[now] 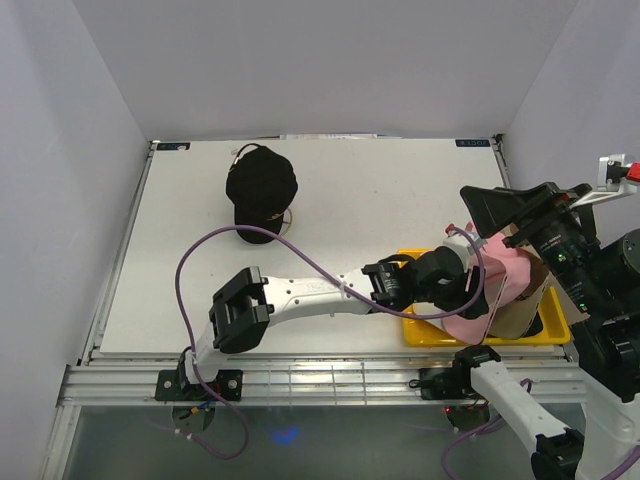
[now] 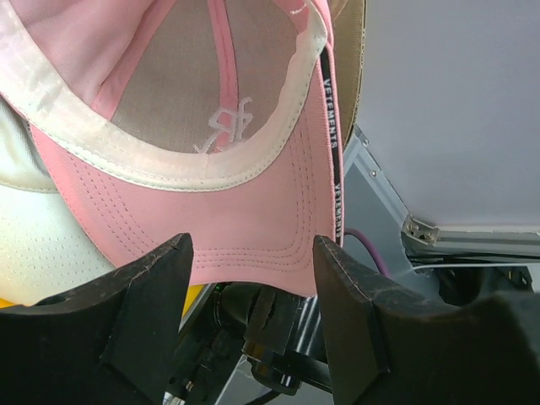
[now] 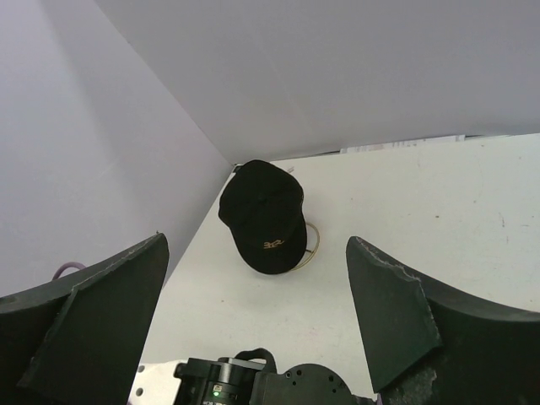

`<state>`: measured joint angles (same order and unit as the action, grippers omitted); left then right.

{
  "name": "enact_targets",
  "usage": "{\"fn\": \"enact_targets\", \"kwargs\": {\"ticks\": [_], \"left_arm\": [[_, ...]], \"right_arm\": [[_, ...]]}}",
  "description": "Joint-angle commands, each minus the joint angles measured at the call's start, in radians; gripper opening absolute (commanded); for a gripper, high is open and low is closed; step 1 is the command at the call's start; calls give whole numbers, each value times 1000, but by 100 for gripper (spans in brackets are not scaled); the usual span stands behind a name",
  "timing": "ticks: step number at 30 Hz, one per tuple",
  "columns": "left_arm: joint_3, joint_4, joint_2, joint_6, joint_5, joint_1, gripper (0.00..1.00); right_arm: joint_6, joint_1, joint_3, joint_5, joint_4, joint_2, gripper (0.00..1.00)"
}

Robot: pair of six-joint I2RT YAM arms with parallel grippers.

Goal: Stack the hats

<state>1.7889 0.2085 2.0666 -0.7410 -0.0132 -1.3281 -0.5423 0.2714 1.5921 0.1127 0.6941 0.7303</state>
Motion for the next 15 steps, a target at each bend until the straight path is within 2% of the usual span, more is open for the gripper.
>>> {"fn": "enact_targets", "kwargs": {"ticks": [1, 5, 15], "left_arm": [[14, -24, -46, 19, -62, -11, 69], [-34, -69, -80, 22, -67, -19, 69], [17, -63, -63, 77, -99, -71, 71]], "right_arm": [[-2, 0, -9, -1, -21, -19, 91], [-4, 0, -21, 7, -18, -22, 91], [-4, 2, -29, 7, -15, -35, 91]]}}
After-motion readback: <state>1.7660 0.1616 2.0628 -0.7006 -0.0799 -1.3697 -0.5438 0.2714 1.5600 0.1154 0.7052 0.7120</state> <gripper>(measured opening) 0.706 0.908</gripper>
